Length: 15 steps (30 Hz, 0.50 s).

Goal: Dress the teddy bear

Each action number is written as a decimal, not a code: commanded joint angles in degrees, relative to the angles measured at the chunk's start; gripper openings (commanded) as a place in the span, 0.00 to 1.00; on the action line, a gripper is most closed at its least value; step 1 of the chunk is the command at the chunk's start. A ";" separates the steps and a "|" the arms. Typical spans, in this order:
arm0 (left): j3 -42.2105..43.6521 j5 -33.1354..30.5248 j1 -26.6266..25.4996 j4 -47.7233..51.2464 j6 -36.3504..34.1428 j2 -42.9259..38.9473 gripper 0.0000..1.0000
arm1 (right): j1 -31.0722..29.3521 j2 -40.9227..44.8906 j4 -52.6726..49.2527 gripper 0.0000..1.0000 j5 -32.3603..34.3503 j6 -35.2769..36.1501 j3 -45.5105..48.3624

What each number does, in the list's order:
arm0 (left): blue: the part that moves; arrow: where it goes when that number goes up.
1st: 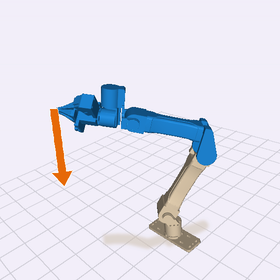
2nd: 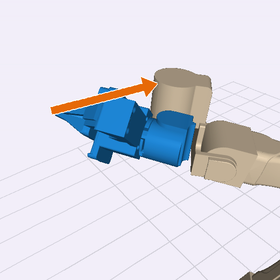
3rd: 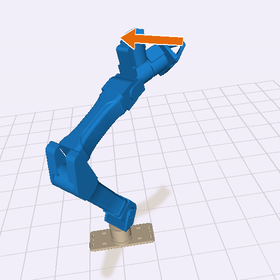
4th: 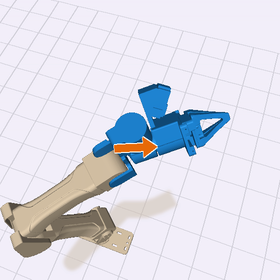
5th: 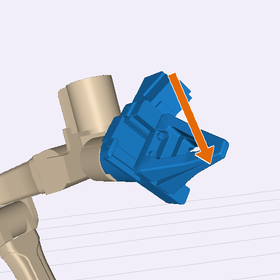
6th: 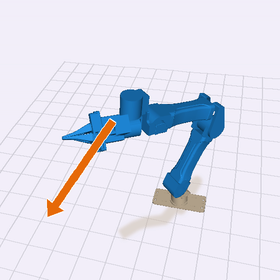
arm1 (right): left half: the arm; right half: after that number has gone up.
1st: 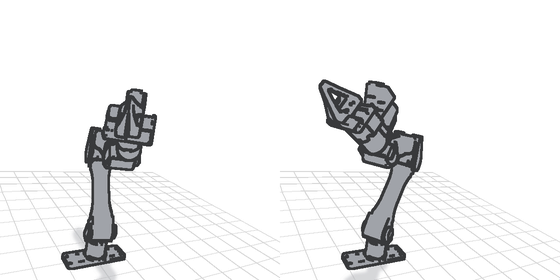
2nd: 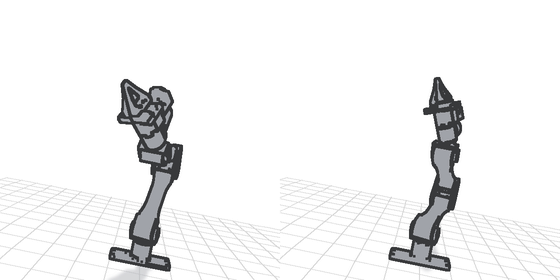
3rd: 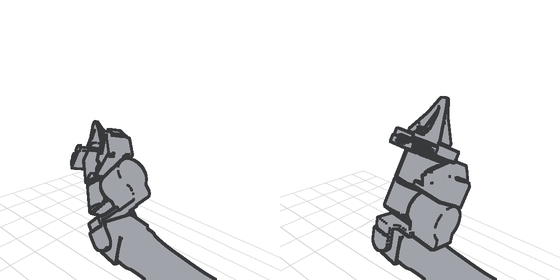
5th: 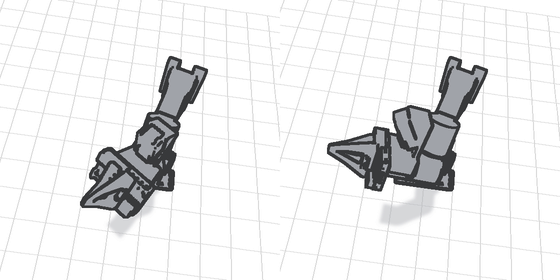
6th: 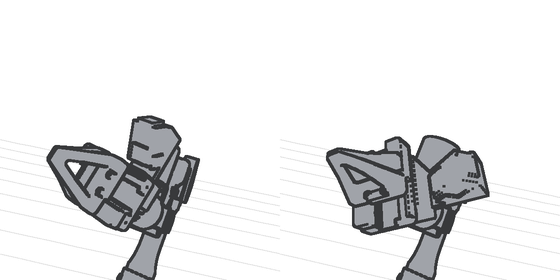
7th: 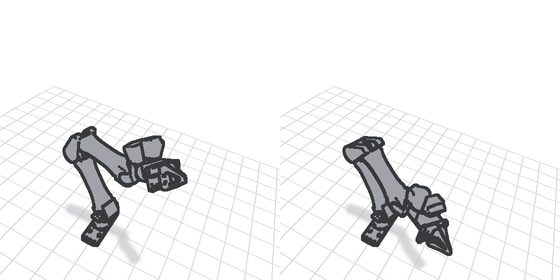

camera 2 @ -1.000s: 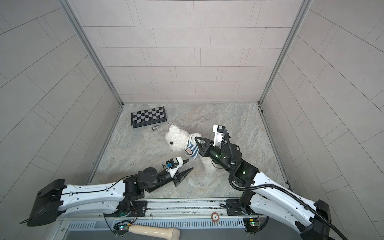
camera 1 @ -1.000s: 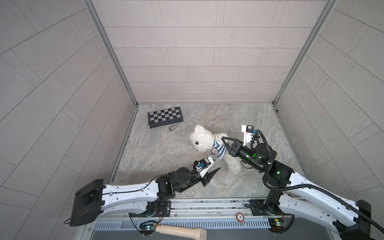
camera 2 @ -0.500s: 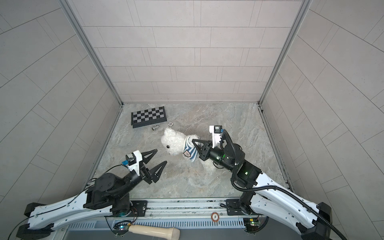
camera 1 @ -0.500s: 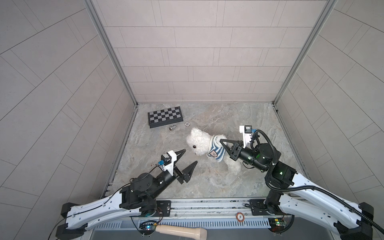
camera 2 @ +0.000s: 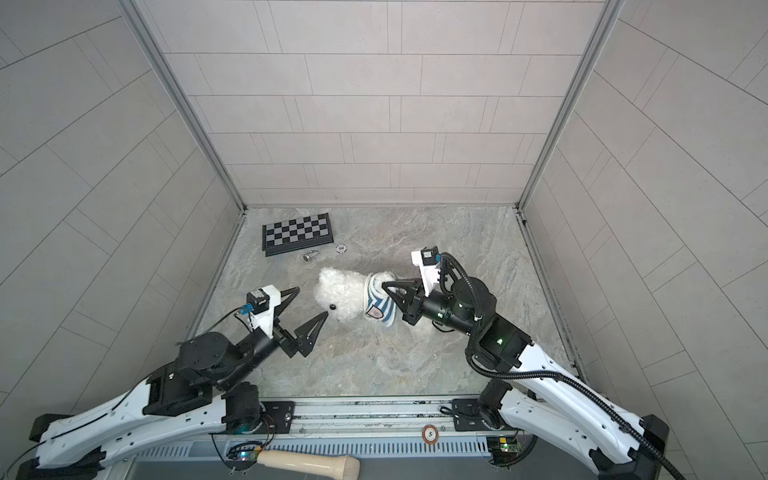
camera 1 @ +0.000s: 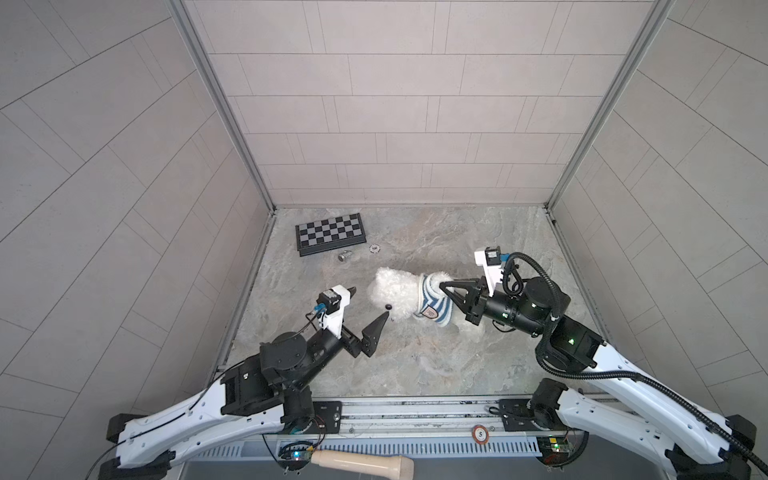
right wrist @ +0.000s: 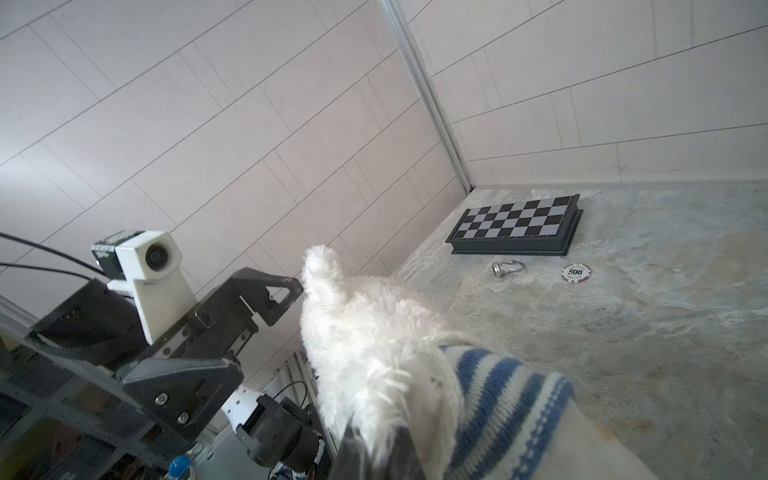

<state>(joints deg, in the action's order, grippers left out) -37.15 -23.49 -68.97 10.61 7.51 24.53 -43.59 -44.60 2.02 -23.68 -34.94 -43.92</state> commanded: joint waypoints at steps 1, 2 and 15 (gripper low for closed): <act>-2.88 -0.42 0.49 3.85 -3.11 2.05 1.00 | 0.09 1.64 -2.73 0.00 -3.51 5.66 -3.01; -4.03 -0.29 0.76 4.34 -3.32 3.33 1.00 | 0.08 1.79 -3.83 0.00 -3.29 6.61 -3.33; -11.92 10.32 1.39 8.32 -14.87 18.27 1.00 | 0.18 0.81 -7.07 0.00 -6.30 10.41 -4.41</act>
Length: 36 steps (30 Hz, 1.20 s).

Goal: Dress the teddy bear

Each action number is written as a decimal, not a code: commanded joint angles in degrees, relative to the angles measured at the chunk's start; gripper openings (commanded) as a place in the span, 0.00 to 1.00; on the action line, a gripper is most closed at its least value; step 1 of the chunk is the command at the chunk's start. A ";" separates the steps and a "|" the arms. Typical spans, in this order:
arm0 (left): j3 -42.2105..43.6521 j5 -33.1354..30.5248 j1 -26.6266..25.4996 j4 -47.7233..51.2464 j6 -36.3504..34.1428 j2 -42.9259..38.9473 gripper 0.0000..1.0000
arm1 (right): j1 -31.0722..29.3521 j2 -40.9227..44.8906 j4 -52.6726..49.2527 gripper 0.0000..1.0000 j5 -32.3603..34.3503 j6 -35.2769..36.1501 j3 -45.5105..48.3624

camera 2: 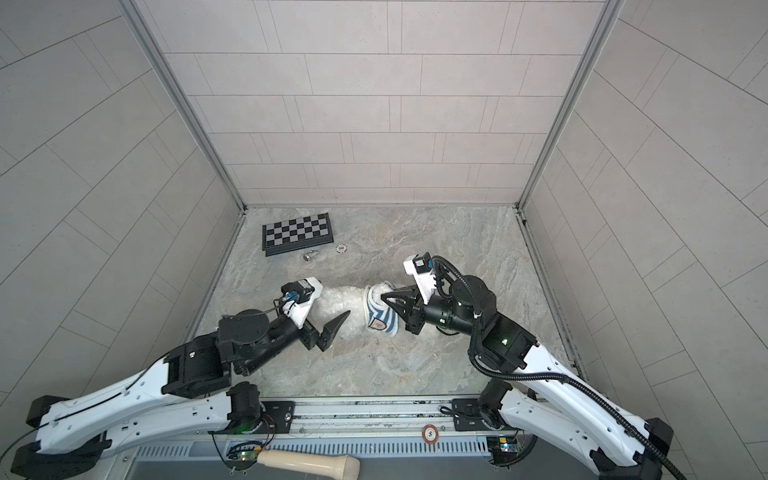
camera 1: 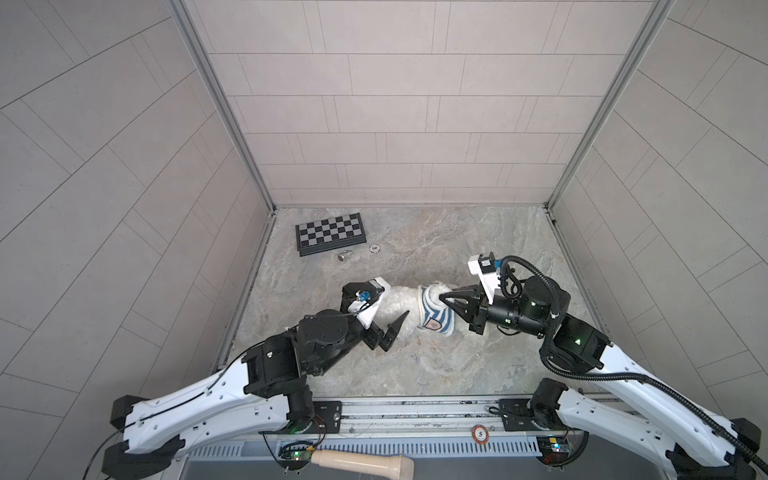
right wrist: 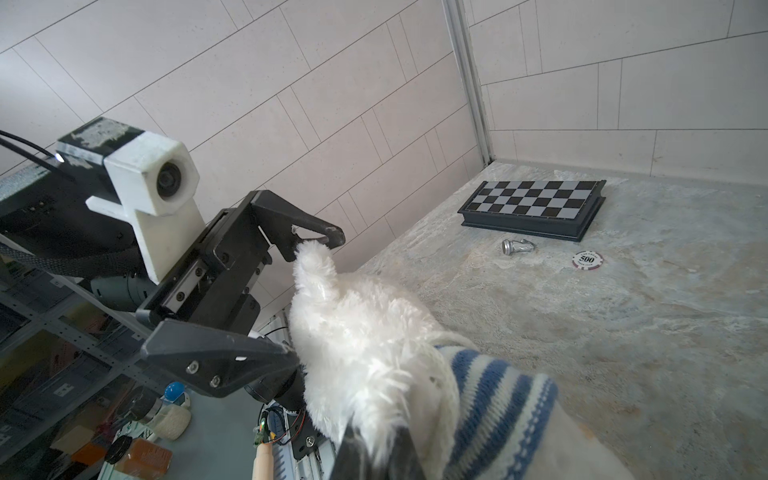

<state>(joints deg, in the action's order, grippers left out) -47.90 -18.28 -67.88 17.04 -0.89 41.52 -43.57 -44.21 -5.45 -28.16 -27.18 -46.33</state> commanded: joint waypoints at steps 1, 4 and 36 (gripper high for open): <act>-0.70 5.61 0.29 2.10 -8.52 2.12 1.00 | 0.11 0.35 0.08 0.00 -2.64 3.19 -2.18; -0.80 5.65 0.70 2.72 -11.20 4.67 1.00 | 0.13 0.35 0.07 0.00 -4.84 3.94 -2.60; -4.83 19.88 0.82 -6.09 -15.22 10.91 0.86 | 0.00 -0.17 2.76 0.00 -10.39 3.57 -0.96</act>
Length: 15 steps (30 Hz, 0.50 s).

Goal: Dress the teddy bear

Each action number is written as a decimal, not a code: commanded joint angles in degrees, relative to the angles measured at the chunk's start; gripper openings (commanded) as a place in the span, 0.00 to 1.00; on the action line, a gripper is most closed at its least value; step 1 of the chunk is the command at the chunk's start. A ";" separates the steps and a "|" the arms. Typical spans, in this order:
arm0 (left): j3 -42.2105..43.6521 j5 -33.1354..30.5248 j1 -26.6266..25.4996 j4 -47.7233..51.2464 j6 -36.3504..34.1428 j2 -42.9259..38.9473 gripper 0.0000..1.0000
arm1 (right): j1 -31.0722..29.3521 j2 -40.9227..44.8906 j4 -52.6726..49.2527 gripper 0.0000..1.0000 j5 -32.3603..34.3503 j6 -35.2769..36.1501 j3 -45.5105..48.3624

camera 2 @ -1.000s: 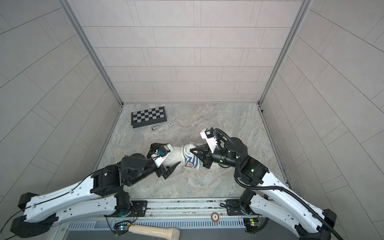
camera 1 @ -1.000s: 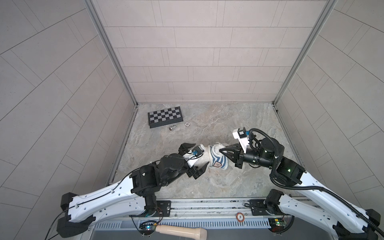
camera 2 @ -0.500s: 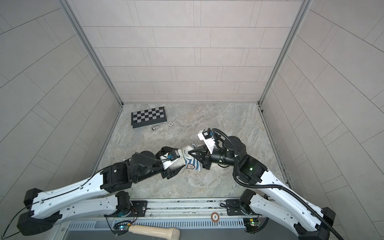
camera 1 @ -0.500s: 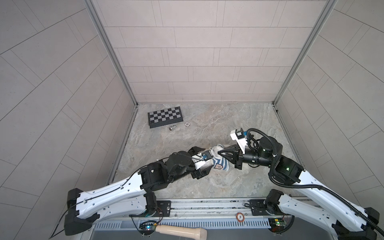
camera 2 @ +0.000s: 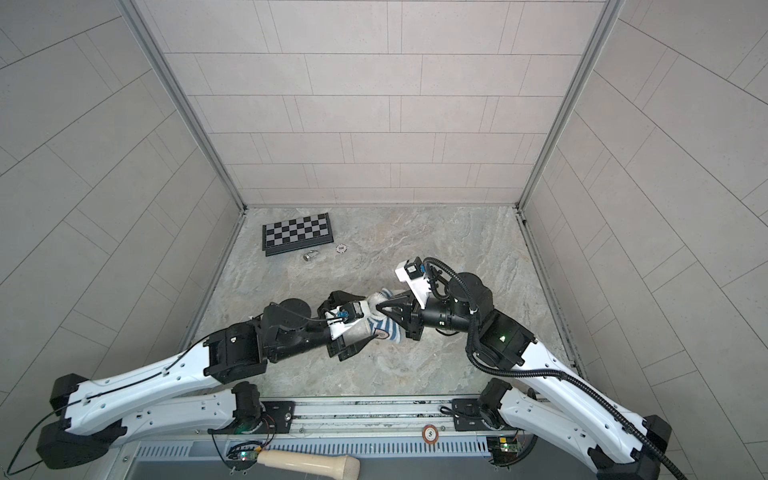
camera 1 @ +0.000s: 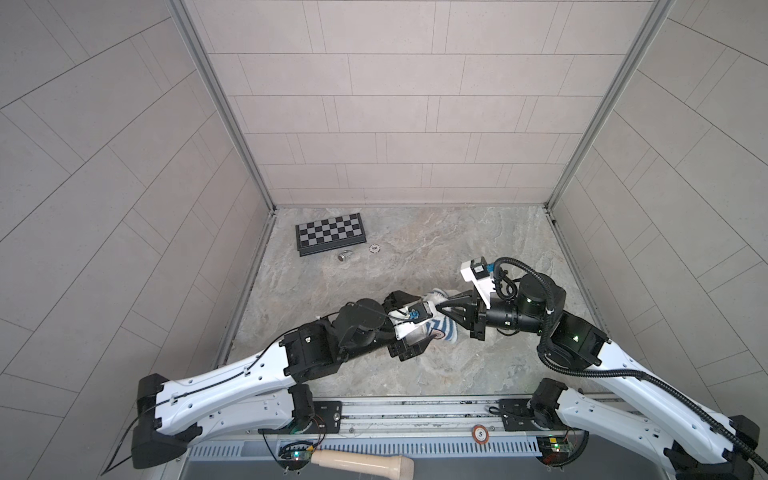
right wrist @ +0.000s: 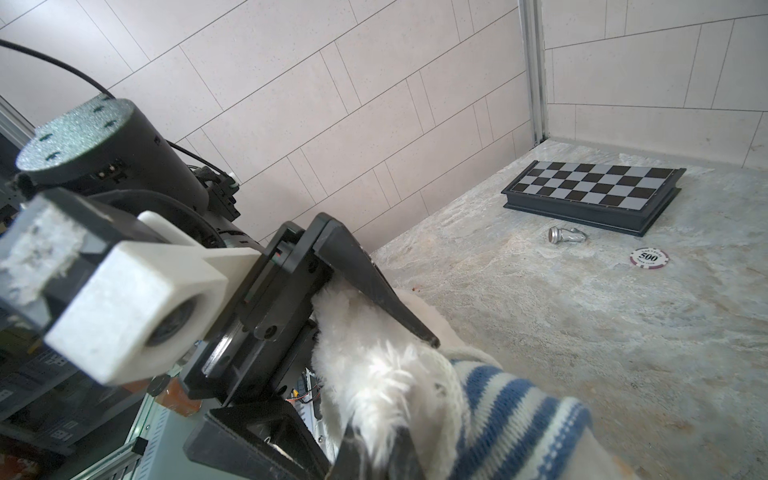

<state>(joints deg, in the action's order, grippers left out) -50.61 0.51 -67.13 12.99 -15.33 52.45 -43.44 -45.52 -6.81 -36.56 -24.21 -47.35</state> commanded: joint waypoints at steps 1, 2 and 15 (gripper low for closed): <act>-2.34 1.07 0.07 -2.10 -0.69 0.34 0.85 | -0.28 1.05 4.50 0.00 -2.32 0.43 0.24; -2.60 0.90 0.07 -2.05 -0.63 0.87 0.85 | -0.59 0.97 4.80 0.00 -2.52 0.33 0.24; -3.10 1.41 0.10 -5.52 -0.24 5.44 0.22 | -2.57 3.05 7.11 0.00 -3.81 0.12 1.38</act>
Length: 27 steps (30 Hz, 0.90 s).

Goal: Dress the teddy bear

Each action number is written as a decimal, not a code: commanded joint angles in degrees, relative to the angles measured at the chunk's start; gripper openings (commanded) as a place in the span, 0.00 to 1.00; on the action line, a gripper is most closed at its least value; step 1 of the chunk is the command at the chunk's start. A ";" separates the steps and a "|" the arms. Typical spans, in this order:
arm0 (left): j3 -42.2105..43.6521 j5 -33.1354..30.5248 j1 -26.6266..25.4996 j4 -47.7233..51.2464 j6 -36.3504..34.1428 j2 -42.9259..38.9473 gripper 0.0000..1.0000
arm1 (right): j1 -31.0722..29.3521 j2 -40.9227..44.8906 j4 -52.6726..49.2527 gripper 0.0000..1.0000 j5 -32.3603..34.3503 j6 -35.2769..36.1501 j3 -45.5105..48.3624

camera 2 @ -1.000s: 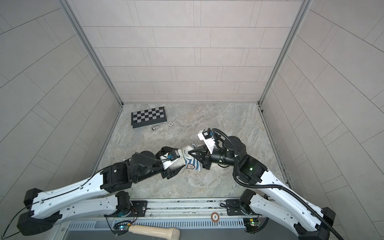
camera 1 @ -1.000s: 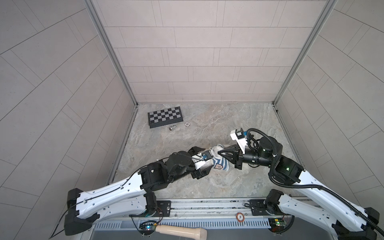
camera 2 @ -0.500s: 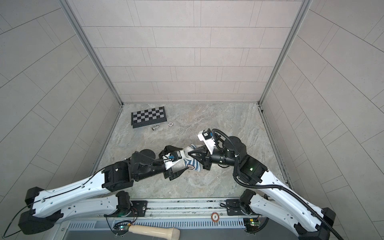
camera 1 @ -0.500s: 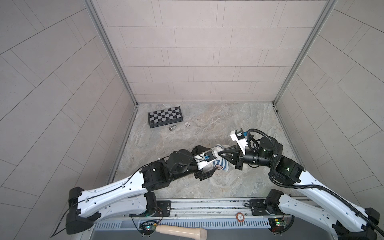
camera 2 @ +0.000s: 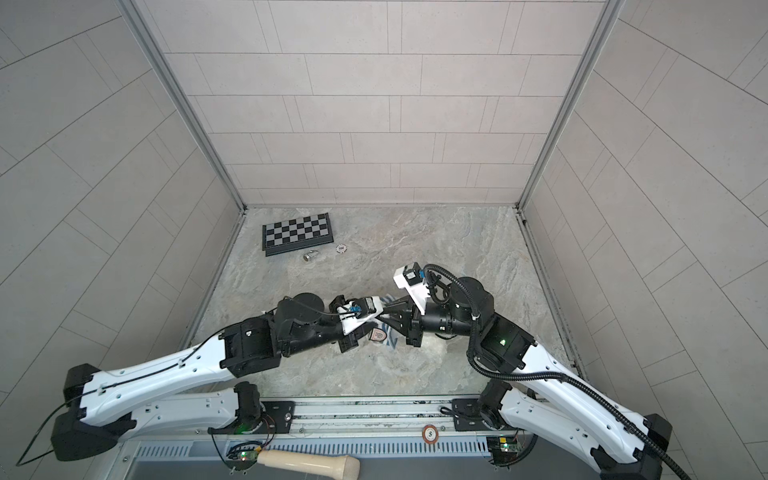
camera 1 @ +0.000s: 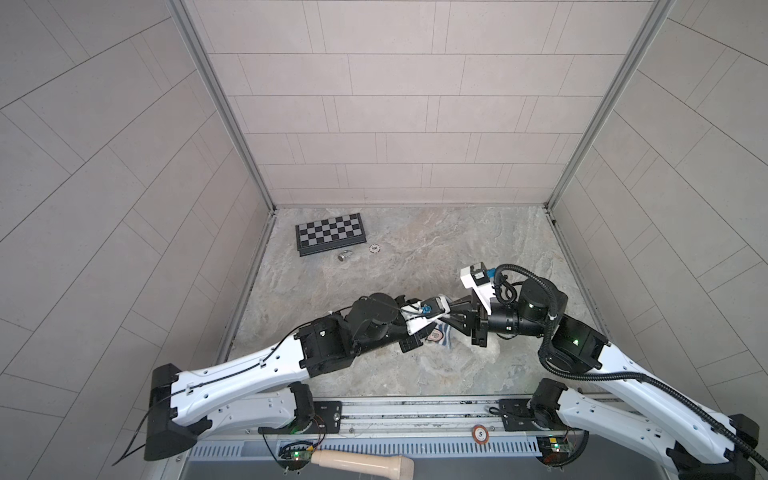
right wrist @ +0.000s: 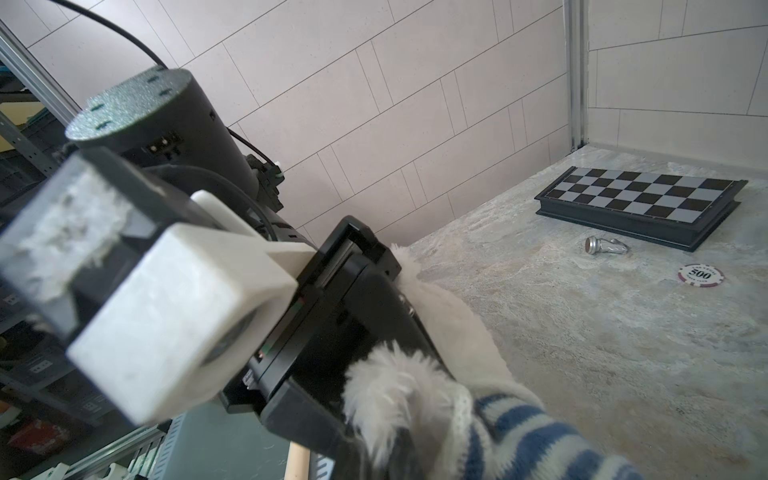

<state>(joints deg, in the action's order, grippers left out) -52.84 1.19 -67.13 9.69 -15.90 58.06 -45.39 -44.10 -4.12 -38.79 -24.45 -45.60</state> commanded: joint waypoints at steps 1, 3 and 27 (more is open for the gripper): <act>-0.65 0.96 0.07 -2.43 0.51 -0.25 0.18 | -0.63 1.85 4.31 0.00 -0.55 0.53 -0.28; 0.00 1.35 0.08 -3.06 1.05 -0.56 0.11 | -0.58 2.00 4.42 0.00 1.29 0.64 0.03; 4.25 -11.42 3.76 -7.10 14.33 -2.67 0.00 | -1.34 4.87 -6.67 0.42 21.70 0.19 3.95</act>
<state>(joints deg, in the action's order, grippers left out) -47.57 -8.88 -63.64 5.41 -3.57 55.68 -46.04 -37.93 -10.94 -18.98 -24.40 -41.74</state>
